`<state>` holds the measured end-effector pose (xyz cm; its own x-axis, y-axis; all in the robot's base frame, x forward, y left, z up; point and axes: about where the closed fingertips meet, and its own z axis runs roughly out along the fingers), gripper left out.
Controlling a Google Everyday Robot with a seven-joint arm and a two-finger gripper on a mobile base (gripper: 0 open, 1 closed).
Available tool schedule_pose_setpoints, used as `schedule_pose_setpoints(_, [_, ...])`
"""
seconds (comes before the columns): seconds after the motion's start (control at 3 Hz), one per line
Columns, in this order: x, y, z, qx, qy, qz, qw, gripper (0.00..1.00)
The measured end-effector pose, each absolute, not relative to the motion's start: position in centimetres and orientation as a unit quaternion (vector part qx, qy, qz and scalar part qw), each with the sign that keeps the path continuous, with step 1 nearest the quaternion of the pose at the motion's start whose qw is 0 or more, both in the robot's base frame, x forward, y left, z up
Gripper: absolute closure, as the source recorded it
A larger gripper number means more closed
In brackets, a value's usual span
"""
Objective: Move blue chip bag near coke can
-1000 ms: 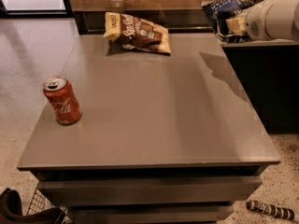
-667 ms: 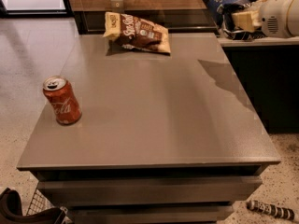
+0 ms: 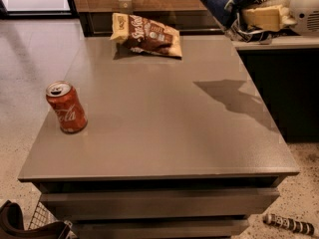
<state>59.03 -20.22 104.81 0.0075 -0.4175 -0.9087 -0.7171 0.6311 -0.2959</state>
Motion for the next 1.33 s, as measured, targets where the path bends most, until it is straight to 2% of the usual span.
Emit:
schedule_pose_setpoints(0.67, [50.4,-10.7,101.3,-0.554,0.619,0.222,0.511,1.00])
schedule_pose_setpoints(1.33, [47.3,-3.2,95.4,-0.585,0.591,0.208,0.515,1.00])
